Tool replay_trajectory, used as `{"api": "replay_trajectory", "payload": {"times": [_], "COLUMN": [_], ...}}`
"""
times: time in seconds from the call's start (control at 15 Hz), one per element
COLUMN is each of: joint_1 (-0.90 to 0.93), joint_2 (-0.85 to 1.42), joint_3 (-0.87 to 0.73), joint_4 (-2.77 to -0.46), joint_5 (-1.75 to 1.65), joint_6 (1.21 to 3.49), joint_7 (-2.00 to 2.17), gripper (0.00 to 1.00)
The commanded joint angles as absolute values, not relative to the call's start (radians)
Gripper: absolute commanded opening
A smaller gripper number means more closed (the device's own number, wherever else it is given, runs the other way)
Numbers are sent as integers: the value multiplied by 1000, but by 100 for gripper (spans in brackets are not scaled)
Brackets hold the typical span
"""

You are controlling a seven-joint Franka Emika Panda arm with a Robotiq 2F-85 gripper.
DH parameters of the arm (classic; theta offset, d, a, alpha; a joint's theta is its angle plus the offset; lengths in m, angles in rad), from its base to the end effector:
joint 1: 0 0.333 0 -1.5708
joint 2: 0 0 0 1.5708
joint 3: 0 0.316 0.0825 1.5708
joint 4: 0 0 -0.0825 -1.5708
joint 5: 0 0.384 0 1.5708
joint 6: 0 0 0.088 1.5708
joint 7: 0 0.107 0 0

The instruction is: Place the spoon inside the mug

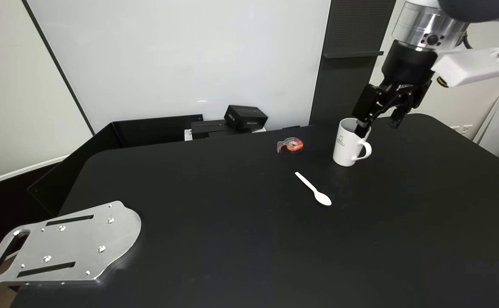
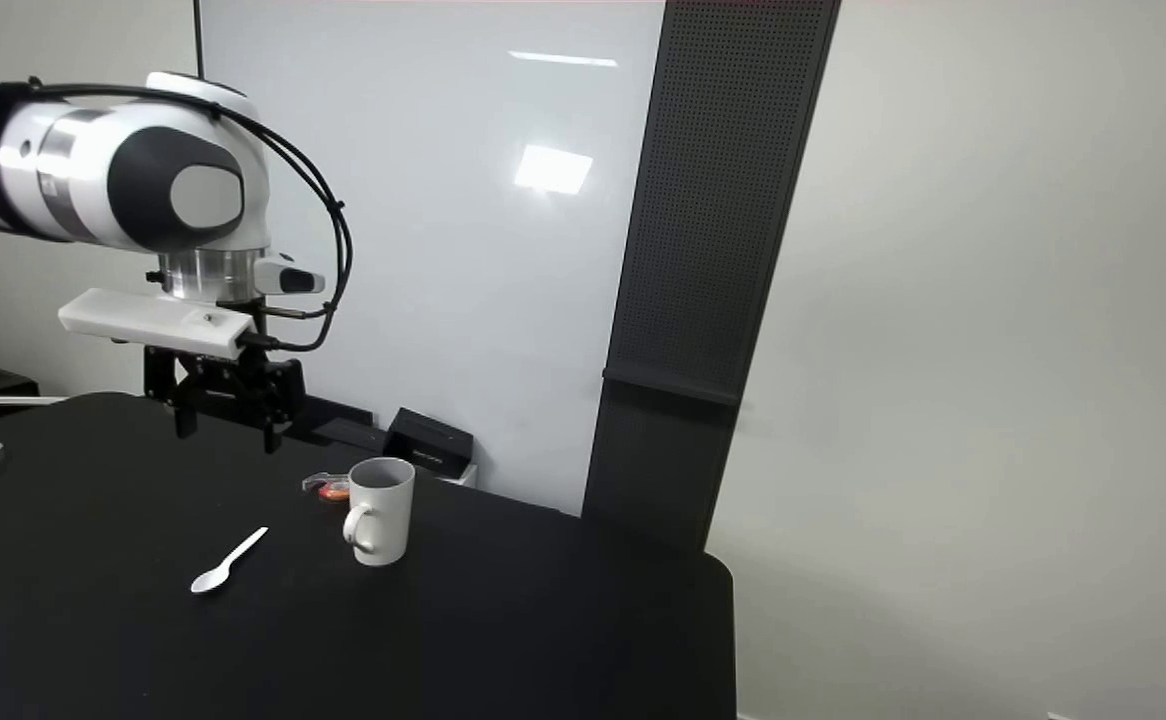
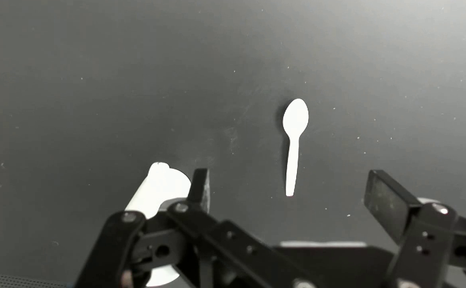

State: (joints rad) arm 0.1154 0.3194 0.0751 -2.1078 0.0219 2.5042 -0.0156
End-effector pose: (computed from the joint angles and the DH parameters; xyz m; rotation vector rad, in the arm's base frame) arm 0.5770 0.1103 0.2716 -3.0826 -0.2849 -0.1149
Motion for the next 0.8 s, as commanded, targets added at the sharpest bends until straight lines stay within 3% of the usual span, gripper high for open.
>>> {"api": "replay_trajectory", "payload": {"times": [0.0,0.73], "joint_1": [136,196], "joint_2": [425,670], "joint_3": [73,54], "joint_4": [-1968,-1644], "joint_5": [-20,-67], "joint_6": [2469,2350], "joint_7": [22,52], "gripper": [100,100]}}
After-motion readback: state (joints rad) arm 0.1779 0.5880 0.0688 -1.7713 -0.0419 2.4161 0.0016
